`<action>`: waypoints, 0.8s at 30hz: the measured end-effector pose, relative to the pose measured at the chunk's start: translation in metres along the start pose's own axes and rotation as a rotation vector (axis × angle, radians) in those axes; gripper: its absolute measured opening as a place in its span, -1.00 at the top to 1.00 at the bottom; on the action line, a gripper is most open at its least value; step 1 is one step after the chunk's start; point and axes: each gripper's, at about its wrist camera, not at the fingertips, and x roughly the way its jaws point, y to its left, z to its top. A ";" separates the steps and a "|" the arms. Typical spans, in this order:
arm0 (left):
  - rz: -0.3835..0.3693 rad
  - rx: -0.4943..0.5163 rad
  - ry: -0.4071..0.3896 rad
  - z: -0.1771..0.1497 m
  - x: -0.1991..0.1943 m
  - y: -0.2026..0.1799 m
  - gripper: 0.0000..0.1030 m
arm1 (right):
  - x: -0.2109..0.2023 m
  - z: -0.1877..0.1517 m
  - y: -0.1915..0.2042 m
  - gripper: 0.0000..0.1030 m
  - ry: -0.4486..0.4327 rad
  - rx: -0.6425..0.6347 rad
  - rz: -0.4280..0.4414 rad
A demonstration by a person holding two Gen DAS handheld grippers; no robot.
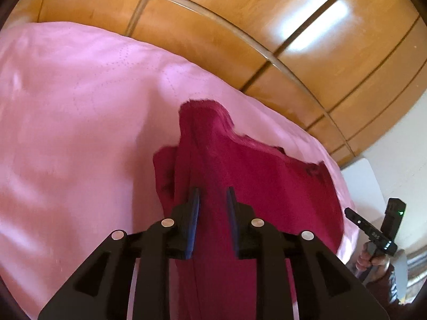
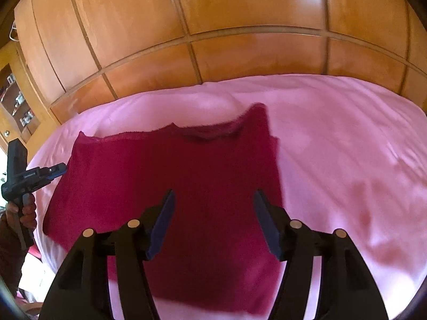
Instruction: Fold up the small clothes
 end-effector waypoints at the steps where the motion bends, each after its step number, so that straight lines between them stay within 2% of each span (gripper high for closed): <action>1: 0.005 -0.004 -0.002 0.002 0.003 0.001 0.65 | 0.009 0.006 0.003 -0.19 0.006 -0.019 -0.006; 3: 0.025 0.009 -0.024 0.003 0.001 0.000 1.00 | 0.024 0.014 0.006 -0.19 0.011 -0.056 -0.038; 4: 0.067 0.021 -0.053 0.001 -0.002 -0.001 1.00 | 0.031 0.018 0.007 -0.19 0.015 -0.075 -0.057; 5: 0.078 0.017 -0.064 -0.001 -0.005 0.000 1.00 | 0.039 0.021 0.007 -0.21 0.021 -0.094 -0.082; 6: 0.092 0.005 -0.074 -0.004 -0.006 0.004 1.00 | 0.051 0.023 0.004 -0.22 0.037 -0.116 -0.139; 8: 0.178 -0.013 -0.054 -0.010 0.002 0.013 1.00 | 0.078 0.023 -0.008 -0.26 0.098 -0.113 -0.231; 10: 0.252 -0.008 0.009 -0.019 0.015 0.019 1.00 | 0.094 0.020 -0.023 -0.35 0.104 -0.052 -0.205; 12: 0.254 -0.031 0.011 -0.024 0.014 0.023 1.00 | 0.093 0.017 -0.032 -0.37 0.082 0.002 -0.175; 15: 0.197 -0.080 -0.067 -0.022 -0.008 0.024 1.00 | 0.090 0.012 -0.034 -0.38 0.053 0.006 -0.166; 18: 0.116 -0.079 -0.097 -0.009 -0.023 0.016 1.00 | 0.092 0.014 -0.030 -0.40 0.047 0.010 -0.168; 19: 0.099 -0.062 -0.092 -0.004 -0.023 0.011 0.93 | 0.092 0.015 -0.028 -0.40 0.043 0.009 -0.171; 21: 0.052 -0.053 -0.053 0.002 -0.018 0.005 -0.09 | 0.091 0.016 -0.025 -0.40 0.037 0.008 -0.177; 23: 0.027 -0.075 -0.016 0.004 -0.007 0.005 -0.15 | 0.092 0.018 -0.024 -0.40 0.033 0.009 -0.179; 24: 0.042 -0.065 -0.007 0.004 0.000 0.002 0.15 | 0.093 0.017 -0.024 -0.40 0.032 0.009 -0.179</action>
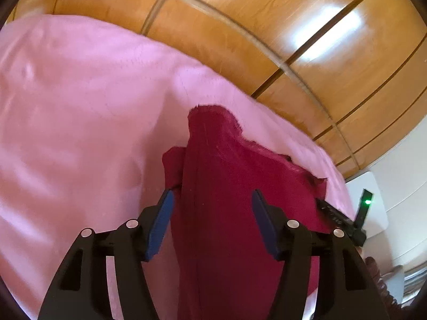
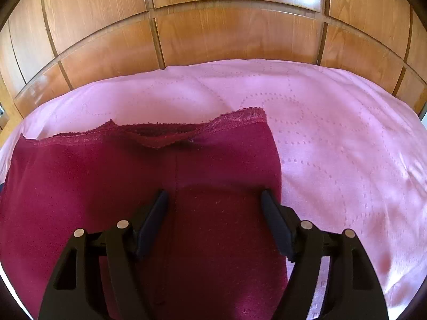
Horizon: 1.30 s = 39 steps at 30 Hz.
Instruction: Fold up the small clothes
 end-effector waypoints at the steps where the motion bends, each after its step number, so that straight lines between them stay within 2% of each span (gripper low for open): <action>1: 0.030 0.023 0.010 -0.001 0.008 -0.004 0.42 | 0.000 0.001 0.000 -0.40 -0.001 0.001 0.000; 2: 0.060 0.030 0.018 -0.002 0.013 -0.005 0.80 | 0.001 0.001 0.000 -0.40 -0.001 0.001 0.001; 4: 0.085 0.017 -0.035 -0.009 0.009 -0.006 0.87 | 0.000 0.000 0.001 -0.40 -0.005 0.002 0.002; 6: 0.150 0.021 -0.086 -0.018 0.001 -0.008 0.87 | 0.001 -0.001 0.000 -0.41 -0.012 0.010 0.012; 8: 0.232 0.022 -0.075 -0.024 0.009 -0.004 0.87 | 0.001 -0.002 0.000 -0.43 -0.016 0.015 0.014; 10: 0.266 0.004 -0.048 -0.025 0.026 0.003 0.80 | 0.000 -0.003 0.000 -0.43 -0.022 0.010 0.011; 11: 0.281 -0.010 -0.053 -0.023 0.026 0.004 0.62 | 0.000 -0.003 -0.001 -0.43 -0.025 0.011 0.013; 12: 0.304 -0.021 -0.055 -0.021 0.024 0.005 0.52 | 0.000 -0.004 -0.001 -0.43 -0.029 0.014 0.017; 13: 0.324 -0.021 -0.064 -0.019 0.019 0.001 0.52 | 0.000 -0.004 -0.002 -0.44 -0.031 0.017 0.021; 16: 0.414 0.058 -0.135 -0.020 -0.001 -0.024 0.52 | 0.000 -0.005 -0.004 -0.44 -0.033 0.026 0.032; 18: 0.444 0.115 -0.190 -0.021 -0.013 -0.040 0.52 | 0.000 -0.004 -0.003 -0.44 -0.034 0.023 0.027; 24: 0.442 0.240 -0.233 -0.026 -0.021 -0.078 0.52 | -0.002 -0.001 0.000 -0.45 -0.022 0.011 0.013; 29: 0.438 0.303 -0.198 -0.031 -0.005 -0.090 0.52 | -0.001 -0.002 -0.002 -0.47 -0.024 0.017 0.019; 39: 0.429 0.350 -0.148 -0.027 0.022 -0.098 0.52 | 0.001 -0.003 -0.006 -0.52 -0.036 0.034 0.053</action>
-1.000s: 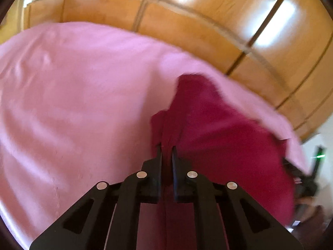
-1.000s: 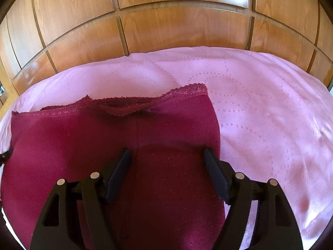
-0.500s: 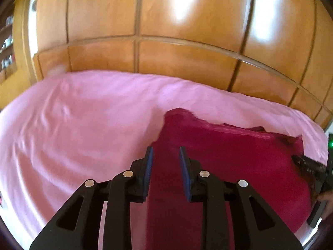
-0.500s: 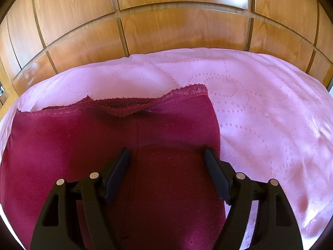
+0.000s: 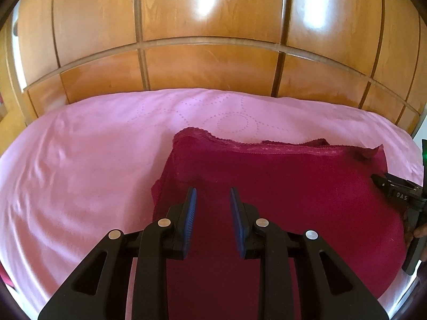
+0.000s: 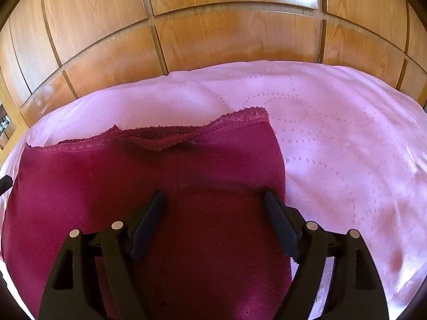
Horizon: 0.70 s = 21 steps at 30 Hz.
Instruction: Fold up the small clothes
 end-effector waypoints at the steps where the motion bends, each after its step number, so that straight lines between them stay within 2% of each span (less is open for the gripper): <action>1: -0.007 -0.001 -0.007 0.001 0.002 -0.001 0.45 | 0.000 0.000 0.000 -0.53 -0.001 0.000 0.002; 2: -0.009 -0.001 -0.008 0.002 0.003 -0.002 0.18 | 0.000 0.000 0.000 -0.53 -0.001 0.001 0.004; 3: -0.010 -0.001 -0.014 0.003 0.003 -0.002 0.03 | 0.000 0.000 0.000 -0.54 -0.002 0.002 0.006; 14: -0.001 0.055 0.007 0.018 0.033 -0.008 0.02 | 0.002 0.000 -0.003 -0.59 -0.003 0.015 0.027; 17: -0.021 -0.021 0.108 0.014 0.067 0.010 0.02 | 0.003 0.001 -0.004 -0.60 0.000 0.022 0.039; 21: -0.059 -0.102 0.114 0.014 0.082 0.026 0.02 | 0.002 0.002 -0.004 -0.62 0.006 0.026 0.045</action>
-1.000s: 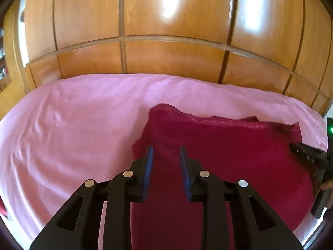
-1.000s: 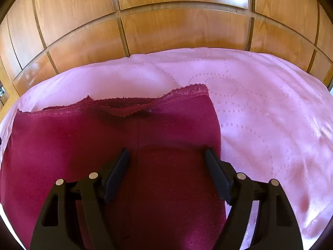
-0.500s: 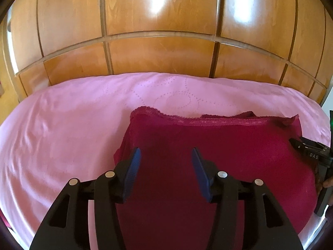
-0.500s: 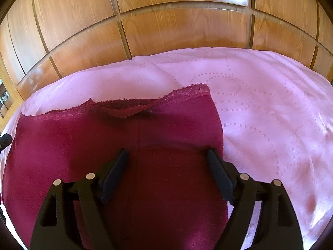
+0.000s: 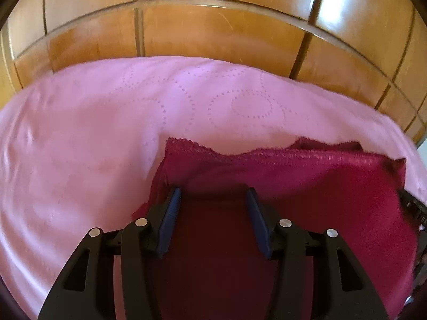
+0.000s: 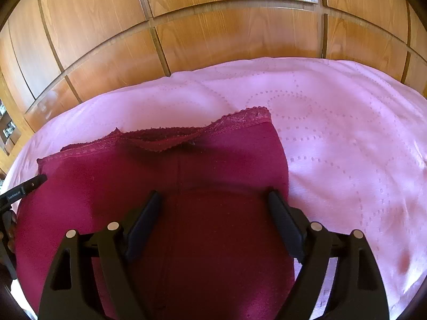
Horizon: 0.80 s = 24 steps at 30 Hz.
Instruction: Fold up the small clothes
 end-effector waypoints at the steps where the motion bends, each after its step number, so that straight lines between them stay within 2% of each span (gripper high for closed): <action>1: 0.002 0.005 0.001 0.000 -0.001 -0.001 0.02 | 0.000 0.001 0.000 -0.63 0.006 0.001 0.006; 6: -0.007 -0.004 -0.029 -0.004 -0.024 0.003 0.02 | -0.015 0.008 -0.003 -0.69 0.053 0.011 0.070; 10: -0.034 -0.042 -0.070 -0.019 -0.056 0.014 0.02 | -0.045 0.003 -0.017 -0.69 0.029 0.065 0.111; 15: -0.087 -0.080 -0.104 -0.048 -0.089 0.025 0.02 | -0.061 -0.025 -0.039 -0.69 0.069 0.133 0.128; 18: -0.139 -0.081 -0.109 -0.068 -0.105 0.024 0.02 | -0.063 -0.047 -0.046 -0.57 0.121 0.172 0.190; 22: -0.210 -0.086 -0.078 -0.087 -0.111 0.019 0.02 | -0.069 -0.065 -0.045 -0.58 0.147 0.203 0.302; 24: -0.229 -0.095 -0.068 -0.095 -0.112 0.019 0.02 | -0.071 -0.070 -0.041 -0.58 0.151 0.199 0.314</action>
